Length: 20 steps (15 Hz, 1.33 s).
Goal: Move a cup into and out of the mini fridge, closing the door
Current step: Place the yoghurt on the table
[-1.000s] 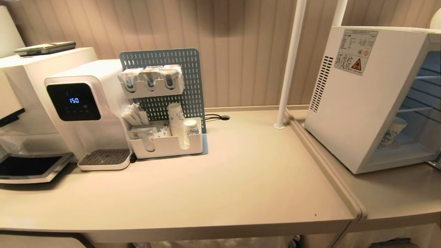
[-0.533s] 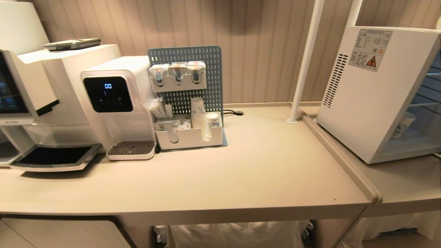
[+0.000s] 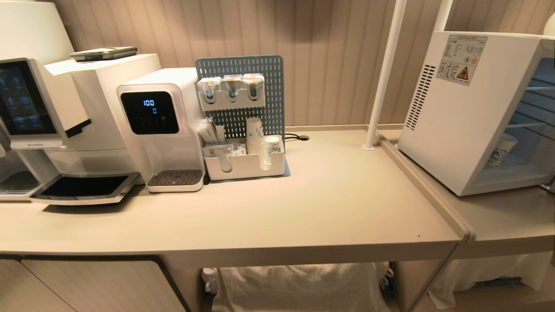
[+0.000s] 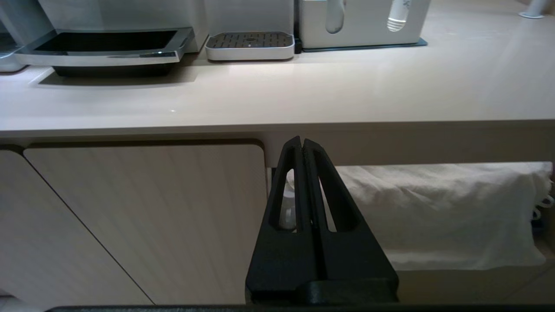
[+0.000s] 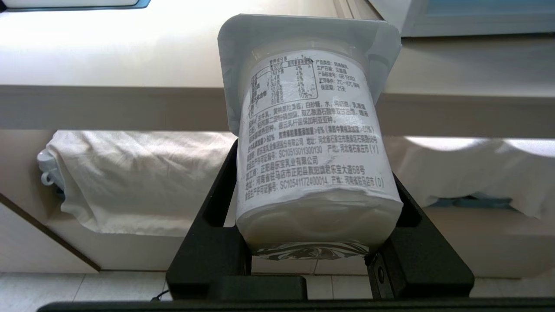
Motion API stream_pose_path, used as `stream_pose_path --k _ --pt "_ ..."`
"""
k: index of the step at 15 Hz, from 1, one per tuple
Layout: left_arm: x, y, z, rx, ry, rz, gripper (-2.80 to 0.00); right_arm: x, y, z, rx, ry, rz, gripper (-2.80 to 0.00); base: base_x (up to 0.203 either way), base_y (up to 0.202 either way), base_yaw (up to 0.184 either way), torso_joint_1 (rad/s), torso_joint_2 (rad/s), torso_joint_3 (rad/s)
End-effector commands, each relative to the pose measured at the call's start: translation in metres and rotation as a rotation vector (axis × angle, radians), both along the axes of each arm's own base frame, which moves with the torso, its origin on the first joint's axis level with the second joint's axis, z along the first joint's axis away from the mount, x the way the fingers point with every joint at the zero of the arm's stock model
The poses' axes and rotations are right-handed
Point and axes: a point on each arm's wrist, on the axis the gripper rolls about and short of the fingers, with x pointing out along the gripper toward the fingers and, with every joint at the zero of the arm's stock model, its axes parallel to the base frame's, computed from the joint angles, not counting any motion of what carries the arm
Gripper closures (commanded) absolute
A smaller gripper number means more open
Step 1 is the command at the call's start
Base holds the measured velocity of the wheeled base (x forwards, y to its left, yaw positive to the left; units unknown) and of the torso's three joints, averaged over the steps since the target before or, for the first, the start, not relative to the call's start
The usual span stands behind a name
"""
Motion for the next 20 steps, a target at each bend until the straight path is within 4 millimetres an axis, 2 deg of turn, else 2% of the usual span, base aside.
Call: stream_pose_path --k 1,20 --pt "0.0001 0.0000 0.0001 -0.001 0.001 0.000 0.00 0.0001 0.0000 -0.0002 -0.001 0.004 0.000 0.00 -0.184 0.000 -0.002 -0.003 -0.01 0.003" --pt "0.0001 0.0000 0.0001 -0.001 0.001 0.000 0.00 0.0001 -0.0001 -0.0002 0.014 0.004 -0.004 0.00 -0.008 0.000 0.000 0.000 0.00 0.000"
